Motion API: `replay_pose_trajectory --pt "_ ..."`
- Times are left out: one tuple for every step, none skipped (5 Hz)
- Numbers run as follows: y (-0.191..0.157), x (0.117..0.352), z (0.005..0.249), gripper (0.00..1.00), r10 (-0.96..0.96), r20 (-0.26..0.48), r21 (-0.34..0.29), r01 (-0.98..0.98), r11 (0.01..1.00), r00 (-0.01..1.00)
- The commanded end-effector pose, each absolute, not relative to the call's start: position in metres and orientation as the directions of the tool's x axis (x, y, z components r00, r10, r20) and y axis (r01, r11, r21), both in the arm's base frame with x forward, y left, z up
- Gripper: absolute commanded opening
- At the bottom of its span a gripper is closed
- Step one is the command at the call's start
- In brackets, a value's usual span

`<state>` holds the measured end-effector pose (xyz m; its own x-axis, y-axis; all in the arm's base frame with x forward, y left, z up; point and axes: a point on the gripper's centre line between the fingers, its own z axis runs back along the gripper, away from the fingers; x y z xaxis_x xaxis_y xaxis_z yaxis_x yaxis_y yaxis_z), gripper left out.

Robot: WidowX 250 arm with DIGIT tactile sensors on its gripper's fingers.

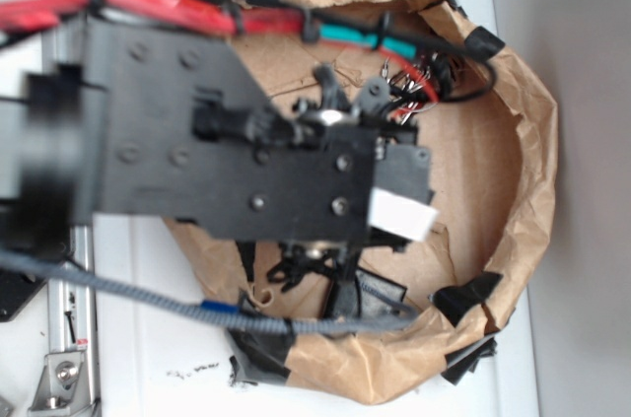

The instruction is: Grab the yellow duck.

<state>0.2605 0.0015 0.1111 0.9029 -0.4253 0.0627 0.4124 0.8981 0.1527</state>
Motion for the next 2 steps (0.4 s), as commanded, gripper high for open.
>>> replay_pose_trajectory --pt "0.0168 0.2506 0.1228 0.00 0.033 0.144 0.060 -0.042 0.997 0.989" --pt "0.0191 0.2502 0.1191 0.00 0.064 0.137 0.051 -0.072 0.996 0.988"
